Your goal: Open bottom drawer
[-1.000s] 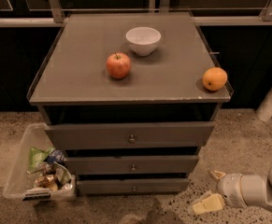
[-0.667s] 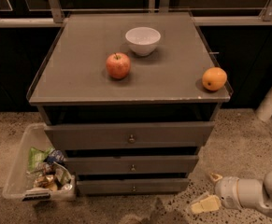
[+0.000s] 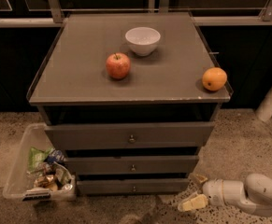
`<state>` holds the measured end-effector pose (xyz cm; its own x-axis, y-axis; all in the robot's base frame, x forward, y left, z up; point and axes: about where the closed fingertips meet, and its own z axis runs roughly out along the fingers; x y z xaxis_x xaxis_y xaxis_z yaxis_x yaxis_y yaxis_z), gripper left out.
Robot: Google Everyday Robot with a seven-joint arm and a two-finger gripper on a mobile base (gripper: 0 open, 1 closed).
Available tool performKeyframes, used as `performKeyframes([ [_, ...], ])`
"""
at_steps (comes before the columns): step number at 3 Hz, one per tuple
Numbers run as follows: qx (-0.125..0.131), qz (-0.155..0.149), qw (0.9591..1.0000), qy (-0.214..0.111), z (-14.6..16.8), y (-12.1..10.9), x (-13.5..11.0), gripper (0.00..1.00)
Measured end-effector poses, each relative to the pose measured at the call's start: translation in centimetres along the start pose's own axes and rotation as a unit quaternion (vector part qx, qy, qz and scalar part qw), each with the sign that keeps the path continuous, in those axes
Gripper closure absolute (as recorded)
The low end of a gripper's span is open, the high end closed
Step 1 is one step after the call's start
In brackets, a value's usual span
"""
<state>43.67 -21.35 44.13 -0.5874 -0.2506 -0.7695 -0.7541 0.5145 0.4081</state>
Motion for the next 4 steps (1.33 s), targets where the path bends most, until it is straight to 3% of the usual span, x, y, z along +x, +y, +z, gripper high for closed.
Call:
performKeyframes([
  [2,0.01,0.009,0.9998,-0.012,0.8,-0.8,1.1,0.0],
  [4,0.01,0.0,0.9994,-0.034,4.7,-4.8,4.1,0.0],
])
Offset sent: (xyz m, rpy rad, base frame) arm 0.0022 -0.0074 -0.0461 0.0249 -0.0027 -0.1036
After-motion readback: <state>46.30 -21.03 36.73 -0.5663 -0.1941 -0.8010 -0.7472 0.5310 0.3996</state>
